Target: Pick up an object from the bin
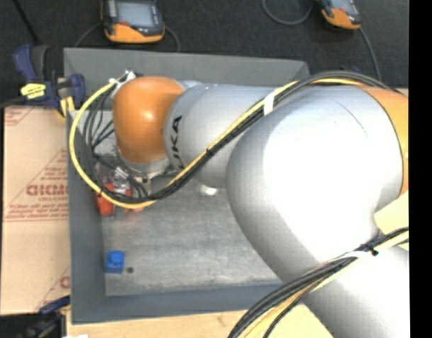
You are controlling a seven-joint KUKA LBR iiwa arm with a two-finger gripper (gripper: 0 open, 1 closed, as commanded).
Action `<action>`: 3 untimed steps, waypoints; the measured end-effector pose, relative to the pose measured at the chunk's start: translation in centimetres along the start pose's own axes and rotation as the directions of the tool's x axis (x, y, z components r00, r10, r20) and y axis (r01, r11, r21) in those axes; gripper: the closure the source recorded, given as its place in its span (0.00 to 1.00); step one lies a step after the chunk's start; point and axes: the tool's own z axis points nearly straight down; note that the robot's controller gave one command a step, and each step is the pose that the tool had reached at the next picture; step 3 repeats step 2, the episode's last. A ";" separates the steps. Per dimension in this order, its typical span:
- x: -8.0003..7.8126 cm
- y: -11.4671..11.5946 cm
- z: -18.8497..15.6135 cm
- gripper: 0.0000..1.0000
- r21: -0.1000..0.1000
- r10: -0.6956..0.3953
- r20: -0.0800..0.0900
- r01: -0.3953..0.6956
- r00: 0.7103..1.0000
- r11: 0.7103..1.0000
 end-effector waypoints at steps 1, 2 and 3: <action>-0.9 -0.7 -12.7 1.00 -0.007 0.016 0.008 -0.016 1.000 1.000; 0.0 -0.7 -24.0 1.00 -0.006 -0.005 0.009 0.005 1.000 1.000; 0.0 -0.7 -24.0 1.00 -0.006 -0.005 0.009 0.005 1.000 1.000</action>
Offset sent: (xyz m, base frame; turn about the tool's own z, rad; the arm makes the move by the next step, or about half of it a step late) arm 0.0056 -0.0076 0.1198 0.0165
